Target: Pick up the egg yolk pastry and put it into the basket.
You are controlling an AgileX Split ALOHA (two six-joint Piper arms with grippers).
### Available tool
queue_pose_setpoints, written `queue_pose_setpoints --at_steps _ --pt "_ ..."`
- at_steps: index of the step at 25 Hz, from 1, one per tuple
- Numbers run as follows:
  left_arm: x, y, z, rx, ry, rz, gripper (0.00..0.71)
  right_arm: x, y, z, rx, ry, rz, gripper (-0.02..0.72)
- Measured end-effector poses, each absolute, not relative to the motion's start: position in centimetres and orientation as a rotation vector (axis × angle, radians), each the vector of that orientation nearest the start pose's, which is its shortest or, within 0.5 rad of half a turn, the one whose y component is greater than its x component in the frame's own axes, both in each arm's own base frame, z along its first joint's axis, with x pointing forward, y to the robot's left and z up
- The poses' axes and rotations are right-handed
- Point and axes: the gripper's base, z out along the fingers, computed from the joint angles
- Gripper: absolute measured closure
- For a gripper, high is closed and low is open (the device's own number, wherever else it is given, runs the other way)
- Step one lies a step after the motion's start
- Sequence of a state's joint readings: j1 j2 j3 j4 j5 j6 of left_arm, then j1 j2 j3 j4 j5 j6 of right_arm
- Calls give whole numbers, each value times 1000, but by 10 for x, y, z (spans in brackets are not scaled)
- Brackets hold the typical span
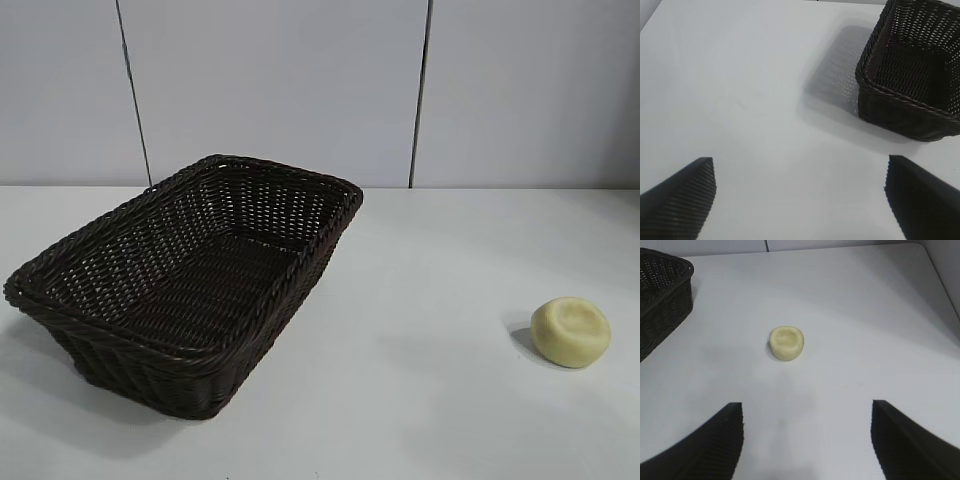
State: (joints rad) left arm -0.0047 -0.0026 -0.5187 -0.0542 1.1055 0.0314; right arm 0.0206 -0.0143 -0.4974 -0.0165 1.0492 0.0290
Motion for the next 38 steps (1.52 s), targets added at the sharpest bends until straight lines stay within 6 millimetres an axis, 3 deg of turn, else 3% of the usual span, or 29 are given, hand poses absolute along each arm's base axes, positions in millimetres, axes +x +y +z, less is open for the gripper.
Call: queue_pose_setpoints --at_steps 4,9,13,16,20,25,30,33,38 --pt "10 -9 308 52 2072 -115 46 10 3 299 -4 2010 75 185" --pt "66 -18 329 126 2111 -211 46 64 14 305 -15 2095 210 185" --pt "111 -27 320 192 2204 -320 46 111 23 298 -27 2160 333 185" --pt "142 -36 306 250 2275 -442 46 145 31 281 -35 2264 441 185" --pt "171 -45 291 301 2309 -583 46 176 43 258 -51 2354 609 185" --pt "192 -64 275 381 2313 -705 46 201 53 237 -33 2379 782 185" --pt "203 -92 255 460 2367 -769 46 212 60 227 -25 2387 923 185" --pt "203 -105 248 507 2379 -775 46 214 66 234 -89 2376 954 185" --pt "203 -112 249 487 2365 -809 46 226 86 268 -234 2369 925 185"
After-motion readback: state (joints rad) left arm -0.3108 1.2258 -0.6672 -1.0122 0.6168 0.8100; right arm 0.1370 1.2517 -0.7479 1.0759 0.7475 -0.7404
